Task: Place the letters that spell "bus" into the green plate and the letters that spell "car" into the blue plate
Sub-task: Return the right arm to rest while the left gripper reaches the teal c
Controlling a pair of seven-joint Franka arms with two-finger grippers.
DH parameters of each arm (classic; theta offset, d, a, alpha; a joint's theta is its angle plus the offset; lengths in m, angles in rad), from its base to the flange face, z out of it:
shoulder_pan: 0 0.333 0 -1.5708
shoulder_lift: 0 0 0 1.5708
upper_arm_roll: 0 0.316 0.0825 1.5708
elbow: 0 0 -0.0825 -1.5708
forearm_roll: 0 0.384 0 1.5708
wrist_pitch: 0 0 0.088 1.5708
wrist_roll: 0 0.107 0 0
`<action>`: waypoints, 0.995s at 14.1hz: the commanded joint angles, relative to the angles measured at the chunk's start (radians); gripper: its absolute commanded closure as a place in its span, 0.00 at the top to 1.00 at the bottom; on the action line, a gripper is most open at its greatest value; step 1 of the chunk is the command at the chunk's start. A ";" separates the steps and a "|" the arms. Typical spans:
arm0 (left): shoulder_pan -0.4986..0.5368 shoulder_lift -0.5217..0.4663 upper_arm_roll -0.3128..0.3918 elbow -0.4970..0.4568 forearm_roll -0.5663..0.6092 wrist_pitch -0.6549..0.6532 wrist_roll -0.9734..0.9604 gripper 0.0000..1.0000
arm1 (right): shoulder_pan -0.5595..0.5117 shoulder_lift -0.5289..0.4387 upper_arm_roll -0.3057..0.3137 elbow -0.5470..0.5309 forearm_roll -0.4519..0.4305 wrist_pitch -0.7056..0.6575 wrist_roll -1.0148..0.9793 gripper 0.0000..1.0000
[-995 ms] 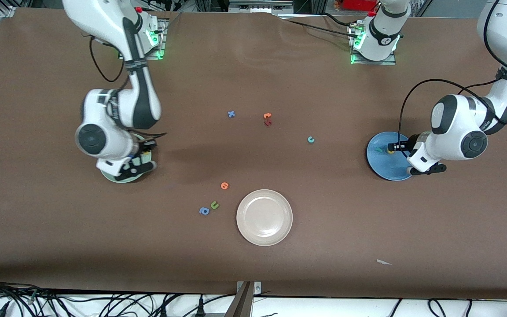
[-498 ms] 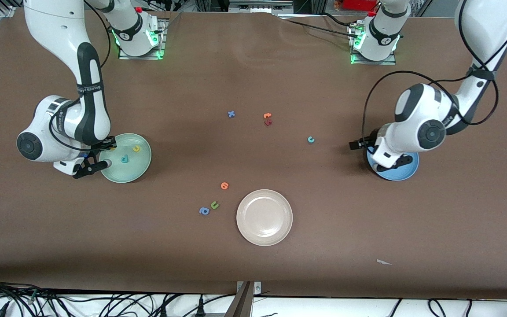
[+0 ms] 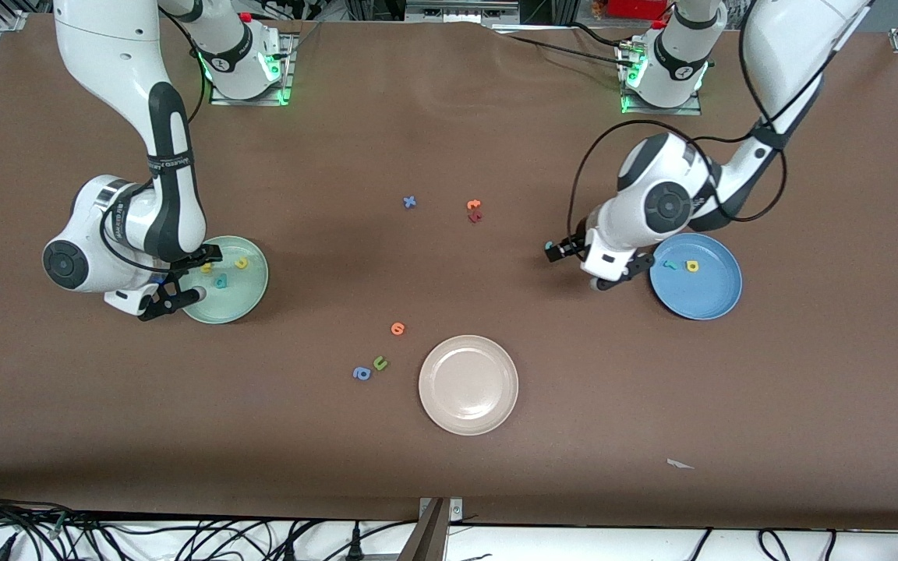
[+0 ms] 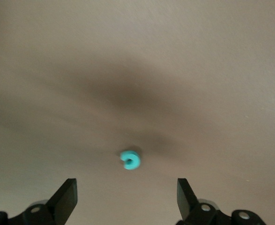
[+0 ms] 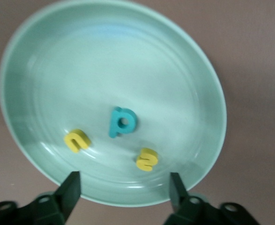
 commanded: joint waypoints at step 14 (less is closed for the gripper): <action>-0.064 0.170 0.012 -0.002 0.331 0.063 -0.416 0.76 | -0.375 -0.193 0.582 0.284 -0.414 -0.260 0.713 1.00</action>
